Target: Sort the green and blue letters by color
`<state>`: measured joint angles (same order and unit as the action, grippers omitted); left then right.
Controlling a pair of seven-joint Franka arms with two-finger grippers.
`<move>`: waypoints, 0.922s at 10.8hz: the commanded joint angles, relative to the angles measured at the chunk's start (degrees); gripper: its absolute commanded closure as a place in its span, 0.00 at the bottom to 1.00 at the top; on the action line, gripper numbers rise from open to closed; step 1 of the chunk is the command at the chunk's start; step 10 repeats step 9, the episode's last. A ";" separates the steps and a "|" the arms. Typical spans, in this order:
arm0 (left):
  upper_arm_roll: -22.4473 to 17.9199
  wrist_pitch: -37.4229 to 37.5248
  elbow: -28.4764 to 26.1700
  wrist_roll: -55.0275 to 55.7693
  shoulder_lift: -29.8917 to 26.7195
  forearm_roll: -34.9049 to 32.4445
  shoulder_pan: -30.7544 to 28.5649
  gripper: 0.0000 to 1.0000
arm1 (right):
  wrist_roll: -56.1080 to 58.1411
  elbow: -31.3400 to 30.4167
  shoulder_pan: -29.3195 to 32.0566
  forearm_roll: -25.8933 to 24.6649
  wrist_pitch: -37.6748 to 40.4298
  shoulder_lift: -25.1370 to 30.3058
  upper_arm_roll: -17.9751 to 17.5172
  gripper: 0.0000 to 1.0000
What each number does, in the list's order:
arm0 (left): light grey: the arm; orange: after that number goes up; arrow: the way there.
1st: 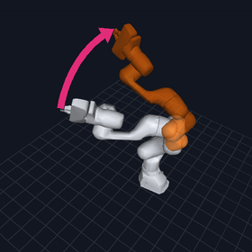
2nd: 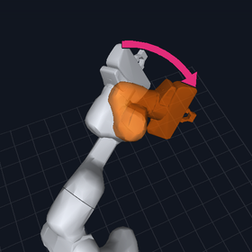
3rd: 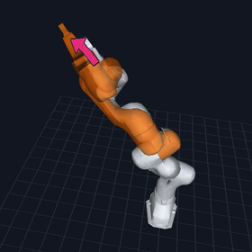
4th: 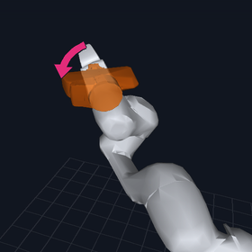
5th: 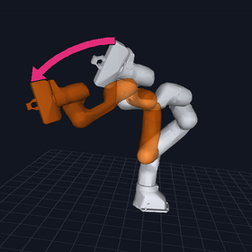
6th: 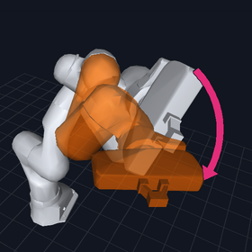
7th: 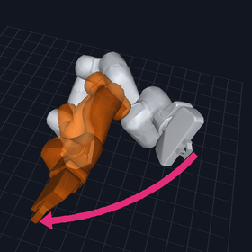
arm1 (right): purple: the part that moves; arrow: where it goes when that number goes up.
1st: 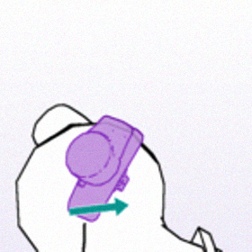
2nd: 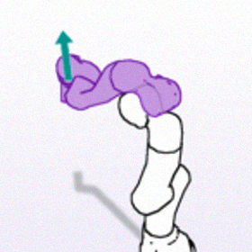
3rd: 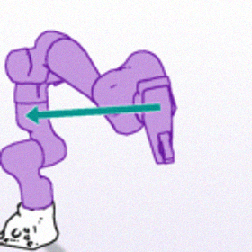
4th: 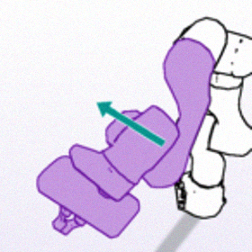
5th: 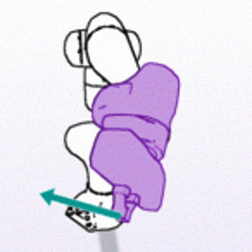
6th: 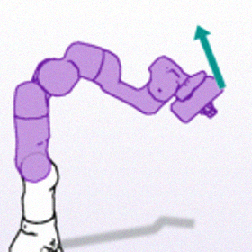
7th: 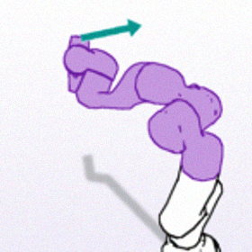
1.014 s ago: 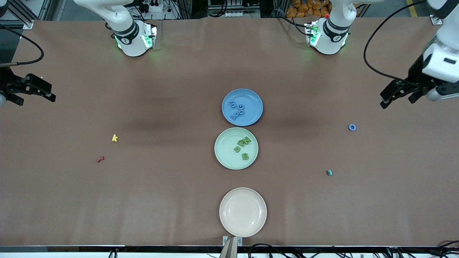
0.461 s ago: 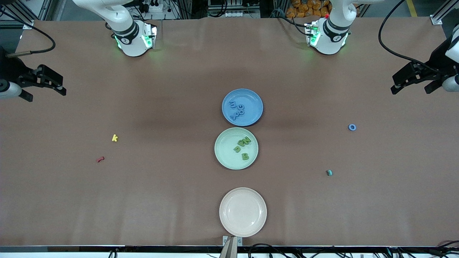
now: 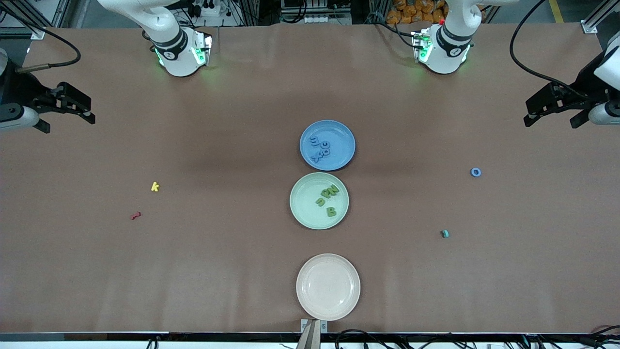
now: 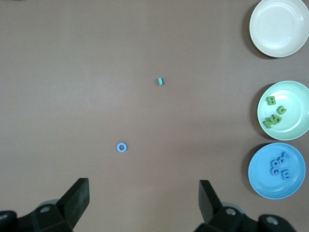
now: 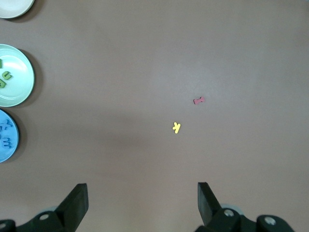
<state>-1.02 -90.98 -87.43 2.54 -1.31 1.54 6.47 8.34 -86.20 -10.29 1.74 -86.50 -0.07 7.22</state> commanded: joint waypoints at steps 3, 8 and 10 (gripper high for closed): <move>-0.03 0.46 1.48 -2.98 0.69 -2.39 0.21 0.00 | -0.43 -0.11 -0.53 -0.87 0.72 0.34 0.25 0.00; 0.41 -1.30 1.48 -2.28 0.69 -2.86 0.39 0.00 | -0.43 0.42 -0.53 -0.95 1.60 0.34 0.25 0.00; 0.41 -1.30 1.48 -2.19 0.61 -2.77 0.38 0.00 | -0.43 0.50 -0.53 -0.95 1.69 0.43 0.25 0.00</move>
